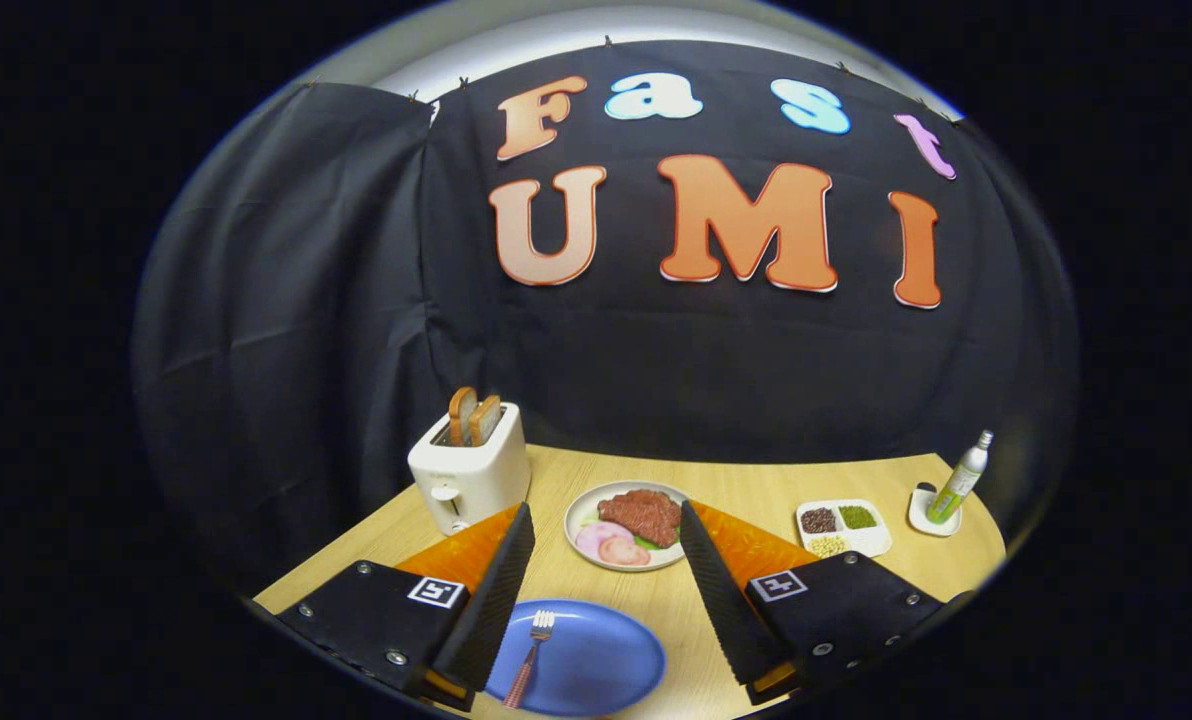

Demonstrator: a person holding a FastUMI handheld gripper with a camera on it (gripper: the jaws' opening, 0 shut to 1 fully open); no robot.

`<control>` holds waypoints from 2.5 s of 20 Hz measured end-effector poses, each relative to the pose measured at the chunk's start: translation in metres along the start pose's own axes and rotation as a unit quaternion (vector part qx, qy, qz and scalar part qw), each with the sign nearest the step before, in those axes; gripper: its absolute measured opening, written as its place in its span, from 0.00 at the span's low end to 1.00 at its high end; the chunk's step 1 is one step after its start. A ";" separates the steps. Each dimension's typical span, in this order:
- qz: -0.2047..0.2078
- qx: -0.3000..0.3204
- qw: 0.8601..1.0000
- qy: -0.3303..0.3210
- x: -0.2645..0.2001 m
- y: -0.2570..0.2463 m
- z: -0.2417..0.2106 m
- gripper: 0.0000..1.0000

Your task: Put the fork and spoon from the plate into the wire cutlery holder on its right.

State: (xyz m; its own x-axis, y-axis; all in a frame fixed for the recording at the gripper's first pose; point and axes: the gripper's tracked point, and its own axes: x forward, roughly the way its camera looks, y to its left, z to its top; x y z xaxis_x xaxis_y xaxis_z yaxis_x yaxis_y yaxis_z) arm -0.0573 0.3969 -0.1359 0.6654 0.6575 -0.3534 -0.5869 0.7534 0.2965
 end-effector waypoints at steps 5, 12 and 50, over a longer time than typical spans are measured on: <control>0.009 -0.012 0.988 0.151 0.022 0.018 -0.081 0.88; 0.034 -0.024 0.919 0.393 0.004 0.043 -0.192 0.83; -0.088 0.132 0.823 0.546 -0.251 -0.256 -0.173 0.05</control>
State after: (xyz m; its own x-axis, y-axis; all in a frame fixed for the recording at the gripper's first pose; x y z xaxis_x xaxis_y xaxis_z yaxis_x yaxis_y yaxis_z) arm -0.1537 0.0370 -0.2771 -0.1661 0.2454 -0.9551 -0.3084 0.9070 0.2867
